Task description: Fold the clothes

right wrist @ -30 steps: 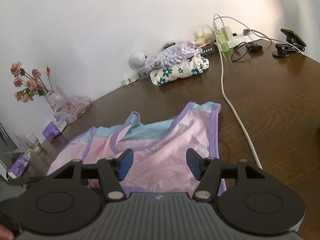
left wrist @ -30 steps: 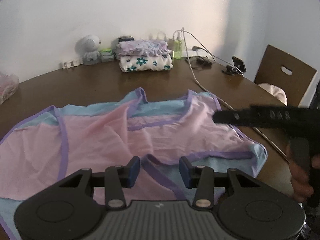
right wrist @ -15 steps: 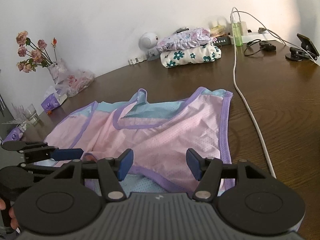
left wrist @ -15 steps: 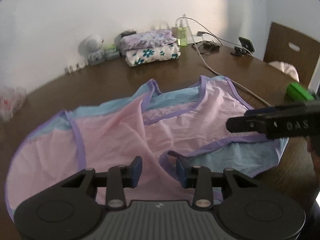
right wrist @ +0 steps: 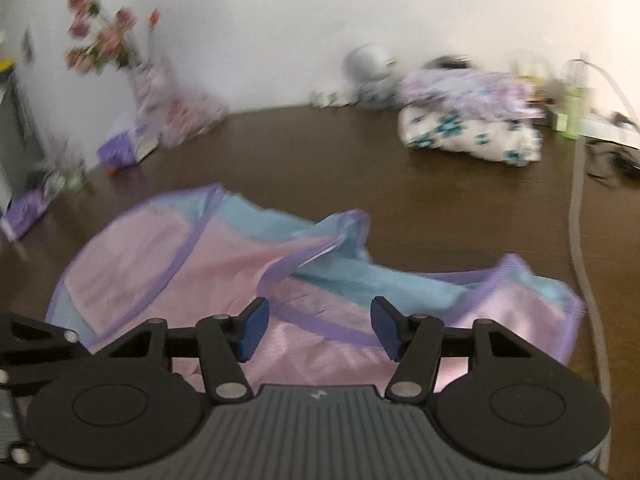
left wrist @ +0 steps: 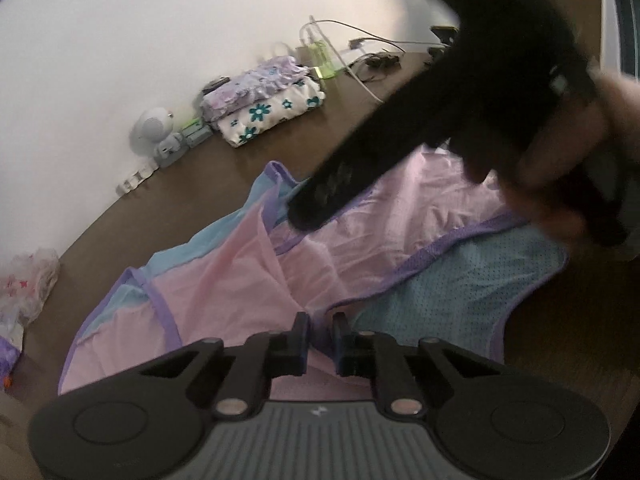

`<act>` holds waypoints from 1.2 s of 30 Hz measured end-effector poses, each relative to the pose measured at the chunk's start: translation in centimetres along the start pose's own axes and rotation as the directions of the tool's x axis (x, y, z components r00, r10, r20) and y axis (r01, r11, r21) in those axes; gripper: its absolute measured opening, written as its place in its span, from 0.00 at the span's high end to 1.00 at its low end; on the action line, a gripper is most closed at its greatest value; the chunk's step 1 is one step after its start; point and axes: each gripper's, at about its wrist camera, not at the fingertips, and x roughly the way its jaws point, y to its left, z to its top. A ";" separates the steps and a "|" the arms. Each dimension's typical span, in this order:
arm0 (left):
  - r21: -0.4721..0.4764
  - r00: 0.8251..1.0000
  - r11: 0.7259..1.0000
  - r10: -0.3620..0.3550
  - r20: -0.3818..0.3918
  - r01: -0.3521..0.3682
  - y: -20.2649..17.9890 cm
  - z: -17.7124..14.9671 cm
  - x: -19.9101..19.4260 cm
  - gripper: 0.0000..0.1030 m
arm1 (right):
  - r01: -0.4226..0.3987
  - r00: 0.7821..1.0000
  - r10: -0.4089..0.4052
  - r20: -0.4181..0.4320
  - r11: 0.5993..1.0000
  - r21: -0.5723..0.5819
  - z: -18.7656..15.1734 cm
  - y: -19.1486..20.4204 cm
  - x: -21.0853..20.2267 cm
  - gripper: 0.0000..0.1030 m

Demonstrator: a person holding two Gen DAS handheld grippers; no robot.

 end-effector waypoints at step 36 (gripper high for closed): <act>-0.638 0.918 0.669 -0.189 0.350 0.381 6.5 -4.7 -4.3 0.53 | -0.153 0.972 0.080 0.223 0.929 0.336 -1.2 -4.3 -4.8 0.68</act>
